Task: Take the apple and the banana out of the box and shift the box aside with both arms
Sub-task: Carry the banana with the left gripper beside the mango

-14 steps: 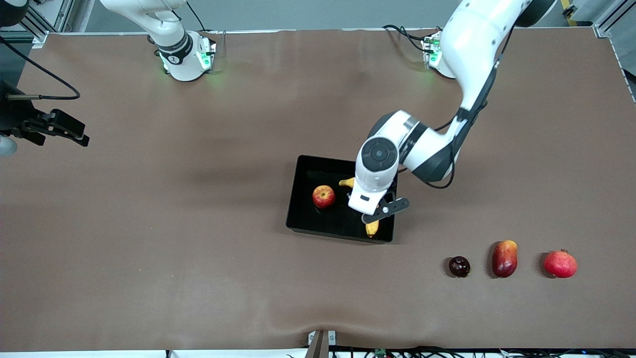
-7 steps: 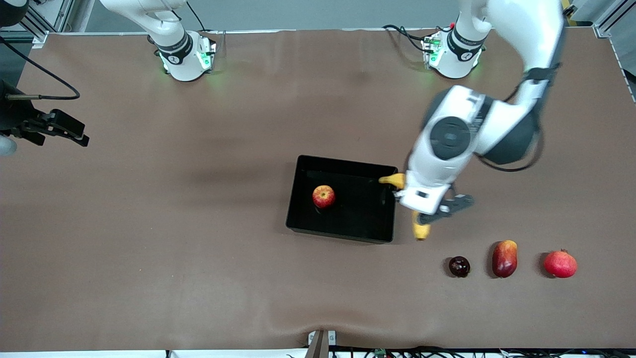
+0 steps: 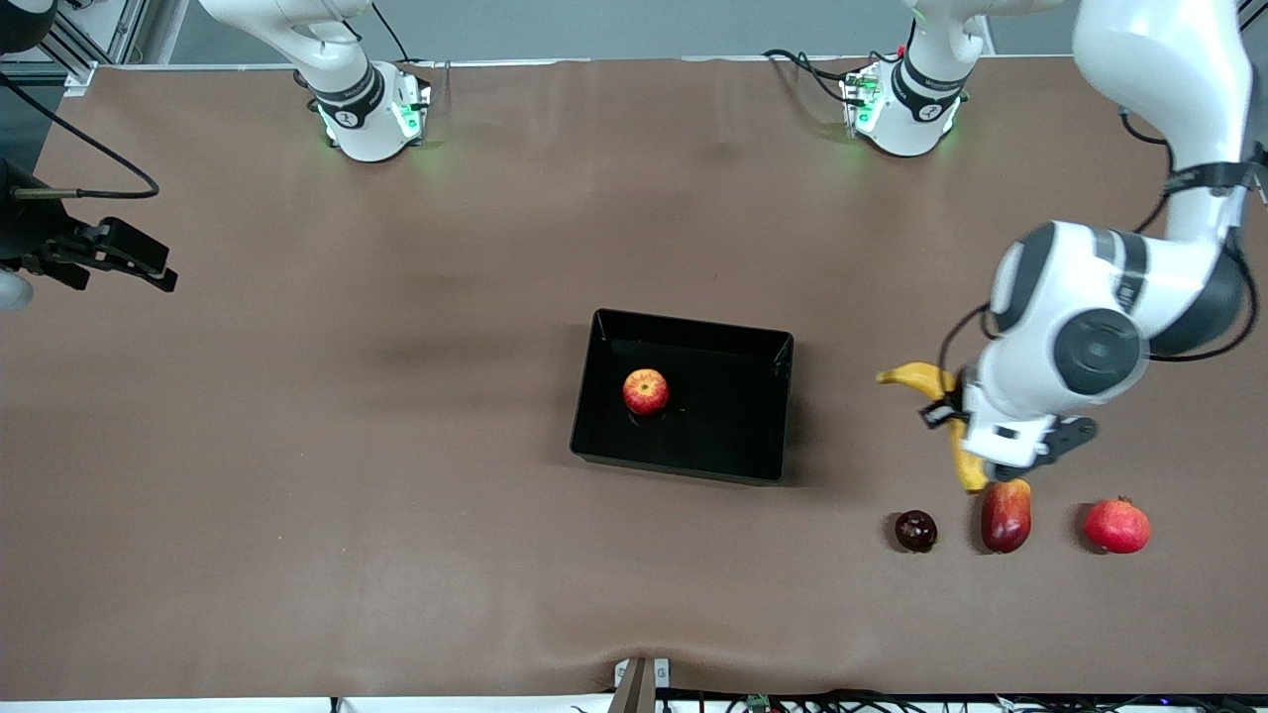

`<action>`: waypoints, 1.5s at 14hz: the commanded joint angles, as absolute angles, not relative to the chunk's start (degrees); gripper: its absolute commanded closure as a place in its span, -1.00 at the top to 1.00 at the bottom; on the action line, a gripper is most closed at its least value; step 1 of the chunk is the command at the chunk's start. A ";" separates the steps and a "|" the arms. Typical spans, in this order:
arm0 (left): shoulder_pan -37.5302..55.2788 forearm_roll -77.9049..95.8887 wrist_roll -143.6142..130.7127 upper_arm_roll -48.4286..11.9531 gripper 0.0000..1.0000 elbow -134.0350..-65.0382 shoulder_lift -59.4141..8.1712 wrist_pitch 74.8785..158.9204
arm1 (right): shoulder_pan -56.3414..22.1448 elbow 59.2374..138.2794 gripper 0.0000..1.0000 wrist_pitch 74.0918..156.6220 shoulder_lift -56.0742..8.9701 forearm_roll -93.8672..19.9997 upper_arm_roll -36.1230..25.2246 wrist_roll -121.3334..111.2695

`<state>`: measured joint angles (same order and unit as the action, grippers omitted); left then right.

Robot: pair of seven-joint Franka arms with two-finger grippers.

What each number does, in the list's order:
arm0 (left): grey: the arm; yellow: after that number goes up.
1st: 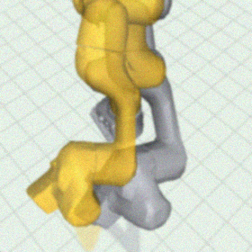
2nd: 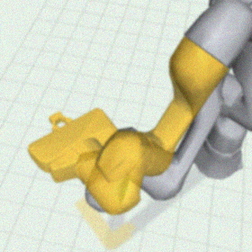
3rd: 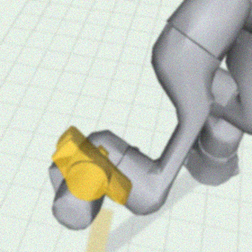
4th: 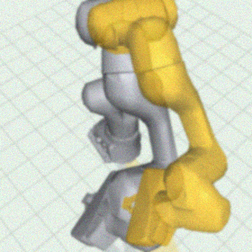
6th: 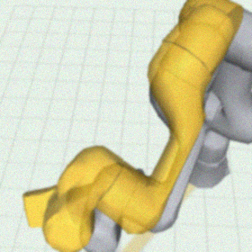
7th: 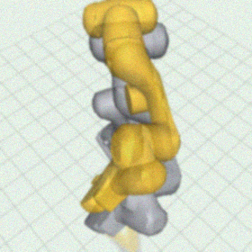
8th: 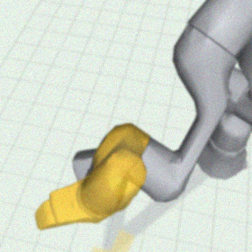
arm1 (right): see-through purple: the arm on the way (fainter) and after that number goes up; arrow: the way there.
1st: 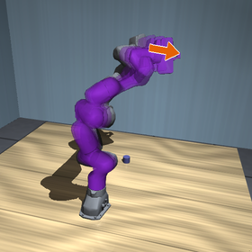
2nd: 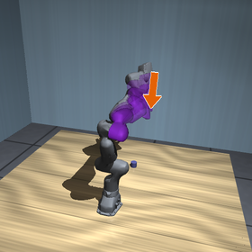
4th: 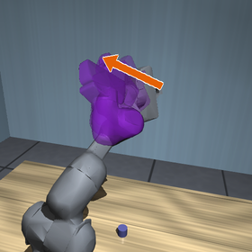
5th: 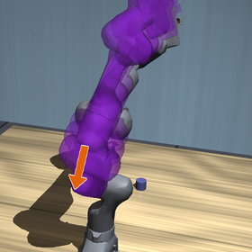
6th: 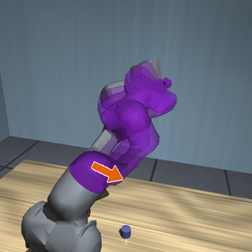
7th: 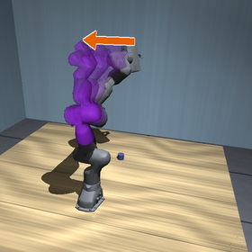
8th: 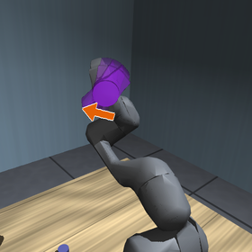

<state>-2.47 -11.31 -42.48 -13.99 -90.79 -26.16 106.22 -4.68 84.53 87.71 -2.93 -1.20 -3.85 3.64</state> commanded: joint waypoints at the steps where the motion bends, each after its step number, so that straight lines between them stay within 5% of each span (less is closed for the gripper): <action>1: -9.03 -11.69 -37.82 -14.77 -1.00 -96.31 -25.05 111.78 | -3.96 83.94 1.00 87.19 -2.81 -0.88 -3.34 2.99; 9: -19.77 -12.30 -31.38 -14.68 -1.00 -99.76 -32.07 123.91 | -3.96 83.94 1.00 87.19 -2.81 -0.88 -3.34 2.99; 17: -20.65 -15.28 -30.94 -14.06 -1.00 -99.58 -37.87 130.34 | -3.96 83.94 1.00 87.19 -2.81 -0.88 -3.34 2.99; 20: -20.83 -16.17 -30.94 -14.06 -0.70 -99.49 -38.49 130.61 | -4.04 83.94 1.00 87.19 -2.81 -0.88 -3.34 2.99; 21: -20.83 -16.26 -30.94 -14.06 -0.35 -99.41 -38.58 130.61 | -4.04 83.94 1.00 87.19 -2.81 -0.88 -3.34 2.99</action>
